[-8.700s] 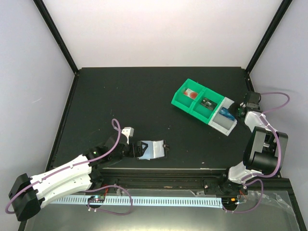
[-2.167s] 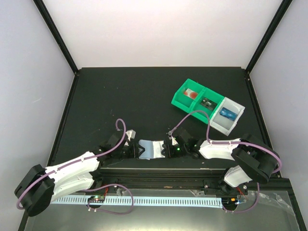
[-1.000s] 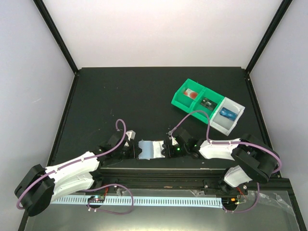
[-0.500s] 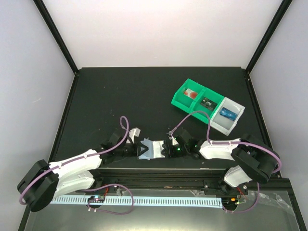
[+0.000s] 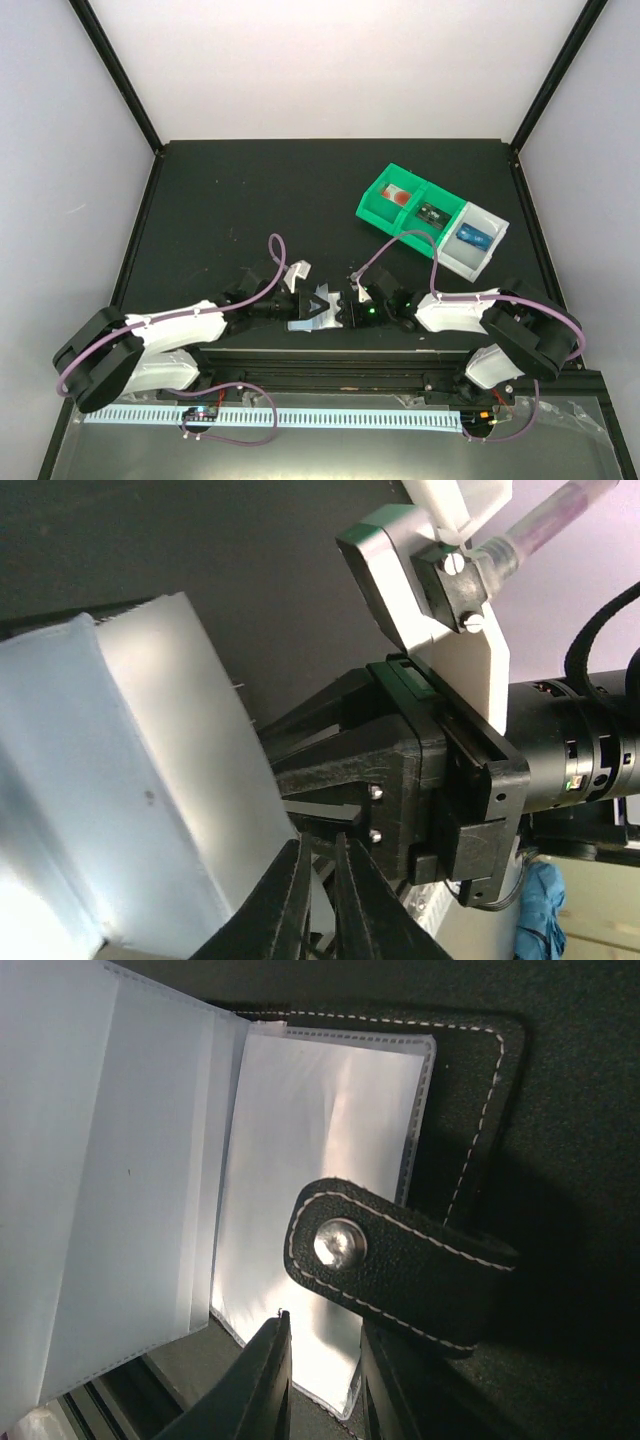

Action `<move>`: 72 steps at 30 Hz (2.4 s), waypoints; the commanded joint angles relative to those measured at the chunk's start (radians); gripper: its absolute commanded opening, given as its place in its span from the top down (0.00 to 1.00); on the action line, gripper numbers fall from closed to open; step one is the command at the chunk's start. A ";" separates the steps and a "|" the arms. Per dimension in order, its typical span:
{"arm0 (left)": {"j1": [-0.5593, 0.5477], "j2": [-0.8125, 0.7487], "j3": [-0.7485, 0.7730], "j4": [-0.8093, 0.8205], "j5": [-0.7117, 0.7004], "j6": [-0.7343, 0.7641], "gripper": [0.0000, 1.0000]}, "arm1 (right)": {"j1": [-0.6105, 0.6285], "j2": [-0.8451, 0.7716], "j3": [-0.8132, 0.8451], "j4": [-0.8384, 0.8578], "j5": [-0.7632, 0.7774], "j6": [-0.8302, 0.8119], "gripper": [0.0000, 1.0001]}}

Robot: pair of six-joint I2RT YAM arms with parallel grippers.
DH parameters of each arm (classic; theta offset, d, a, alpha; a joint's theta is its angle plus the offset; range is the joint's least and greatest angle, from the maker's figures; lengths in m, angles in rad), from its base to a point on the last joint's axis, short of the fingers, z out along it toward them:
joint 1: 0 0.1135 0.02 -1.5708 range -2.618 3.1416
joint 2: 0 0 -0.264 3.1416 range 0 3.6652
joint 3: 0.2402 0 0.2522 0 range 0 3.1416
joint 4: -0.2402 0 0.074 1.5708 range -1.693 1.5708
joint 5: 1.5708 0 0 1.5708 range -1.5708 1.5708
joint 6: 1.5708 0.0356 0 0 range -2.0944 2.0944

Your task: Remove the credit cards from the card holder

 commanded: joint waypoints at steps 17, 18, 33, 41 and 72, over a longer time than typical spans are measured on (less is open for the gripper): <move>-0.010 -0.236 0.111 -0.422 -0.289 0.118 0.38 | 0.002 0.004 -0.026 0.015 0.069 -0.004 0.78; -0.001 -0.262 0.102 -0.454 -0.309 0.116 0.34 | 0.002 0.002 -0.027 0.015 0.069 -0.003 0.78; 0.064 -0.247 -0.027 -0.388 -0.234 0.075 0.12 | 0.002 0.004 -0.027 0.012 0.067 0.000 0.78; 0.065 -0.159 -0.032 -0.296 -0.163 0.055 0.13 | 0.002 0.001 -0.028 0.008 0.070 -0.002 0.78; 0.064 -0.051 -0.045 -0.176 -0.107 -0.011 0.16 | 0.002 0.003 -0.029 0.014 0.069 -0.002 0.78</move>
